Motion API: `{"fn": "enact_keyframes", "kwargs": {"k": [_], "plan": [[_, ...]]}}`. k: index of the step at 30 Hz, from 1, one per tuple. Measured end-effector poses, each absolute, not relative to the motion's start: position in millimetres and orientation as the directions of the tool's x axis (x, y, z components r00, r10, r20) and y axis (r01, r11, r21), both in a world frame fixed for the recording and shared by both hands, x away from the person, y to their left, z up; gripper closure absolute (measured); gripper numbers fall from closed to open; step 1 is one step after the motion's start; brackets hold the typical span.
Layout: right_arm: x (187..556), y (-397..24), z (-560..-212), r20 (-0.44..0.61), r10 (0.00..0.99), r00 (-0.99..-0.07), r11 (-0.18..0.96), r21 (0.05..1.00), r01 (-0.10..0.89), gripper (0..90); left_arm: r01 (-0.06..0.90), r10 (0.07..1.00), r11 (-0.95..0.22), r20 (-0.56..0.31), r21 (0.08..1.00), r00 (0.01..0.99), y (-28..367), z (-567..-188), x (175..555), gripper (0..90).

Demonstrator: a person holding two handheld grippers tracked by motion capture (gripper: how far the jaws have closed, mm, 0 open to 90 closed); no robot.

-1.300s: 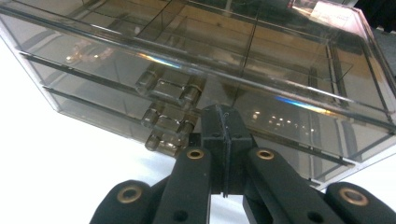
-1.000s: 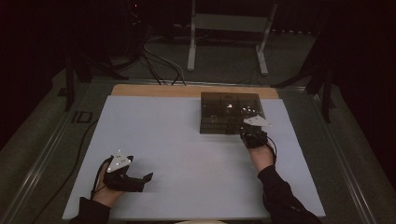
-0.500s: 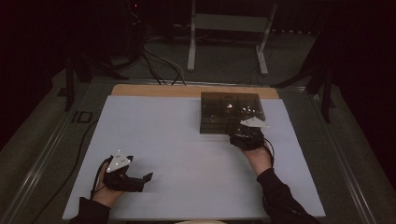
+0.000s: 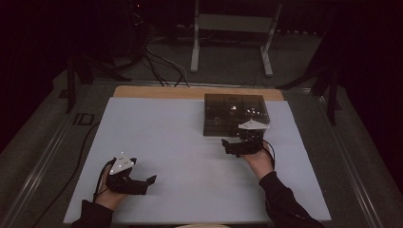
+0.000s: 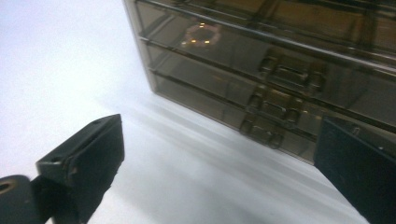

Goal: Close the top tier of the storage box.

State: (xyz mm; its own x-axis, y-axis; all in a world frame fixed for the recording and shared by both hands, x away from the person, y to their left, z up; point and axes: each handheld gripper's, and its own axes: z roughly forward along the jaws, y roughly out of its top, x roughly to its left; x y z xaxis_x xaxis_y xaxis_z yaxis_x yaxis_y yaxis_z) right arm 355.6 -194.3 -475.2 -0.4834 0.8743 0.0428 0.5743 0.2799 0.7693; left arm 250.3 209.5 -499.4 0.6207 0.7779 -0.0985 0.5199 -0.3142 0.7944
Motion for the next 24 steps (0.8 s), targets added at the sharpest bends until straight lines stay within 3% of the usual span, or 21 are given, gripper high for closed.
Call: {"fn": "enact_keyframes", "kwargs": {"k": [24], "plan": [[352,-178,-455,0.030,0.769,-0.639,0.343,0.824,0.451,0.0,0.506,0.760,-0.317,-0.104,0.802,0.641,213,-503,248,1.1]]}}
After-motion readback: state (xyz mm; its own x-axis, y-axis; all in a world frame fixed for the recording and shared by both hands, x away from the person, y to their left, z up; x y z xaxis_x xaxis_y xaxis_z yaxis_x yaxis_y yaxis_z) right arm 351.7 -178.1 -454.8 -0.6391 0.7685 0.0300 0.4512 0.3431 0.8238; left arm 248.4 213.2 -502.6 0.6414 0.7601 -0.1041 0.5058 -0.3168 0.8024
